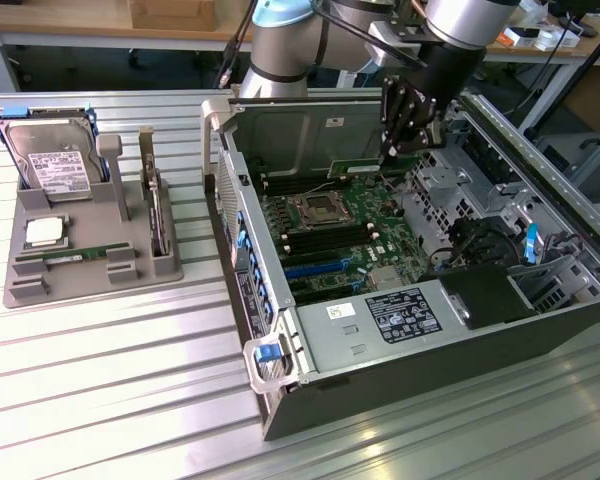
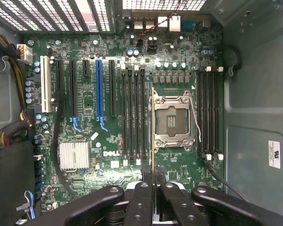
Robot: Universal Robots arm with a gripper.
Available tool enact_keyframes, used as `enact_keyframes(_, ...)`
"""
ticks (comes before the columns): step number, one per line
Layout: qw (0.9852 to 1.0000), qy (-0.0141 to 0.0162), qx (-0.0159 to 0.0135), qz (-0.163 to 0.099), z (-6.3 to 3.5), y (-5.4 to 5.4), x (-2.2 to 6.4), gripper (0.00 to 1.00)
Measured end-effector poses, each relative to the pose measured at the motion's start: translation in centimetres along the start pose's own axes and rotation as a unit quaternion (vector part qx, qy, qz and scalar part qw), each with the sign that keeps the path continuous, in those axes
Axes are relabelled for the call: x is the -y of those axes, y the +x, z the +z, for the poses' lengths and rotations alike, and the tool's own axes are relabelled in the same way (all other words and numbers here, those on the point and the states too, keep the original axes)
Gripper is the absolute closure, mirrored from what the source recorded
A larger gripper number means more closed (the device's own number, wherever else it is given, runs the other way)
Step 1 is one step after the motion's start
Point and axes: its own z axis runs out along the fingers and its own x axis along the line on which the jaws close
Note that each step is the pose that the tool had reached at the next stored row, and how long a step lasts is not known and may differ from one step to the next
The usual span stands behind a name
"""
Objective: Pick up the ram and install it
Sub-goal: 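Insert the ram into the slot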
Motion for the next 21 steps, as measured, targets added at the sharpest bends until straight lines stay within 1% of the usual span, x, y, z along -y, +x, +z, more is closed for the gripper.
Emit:
enact_keyframes(3, 1.0000, 0.0000, 0.0000, 0.000, 0.36, 0.0, 0.01, 0.88)
enact_keyframes(11, 1.0000, 0.0000, 0.0000, 0.000, 0.88, 0.1, 0.04, 0.88)
enact_keyframes(21, 1.0000, 0.0000, 0.0000, 0.000, 1.94, 0.1, 0.09, 0.88)
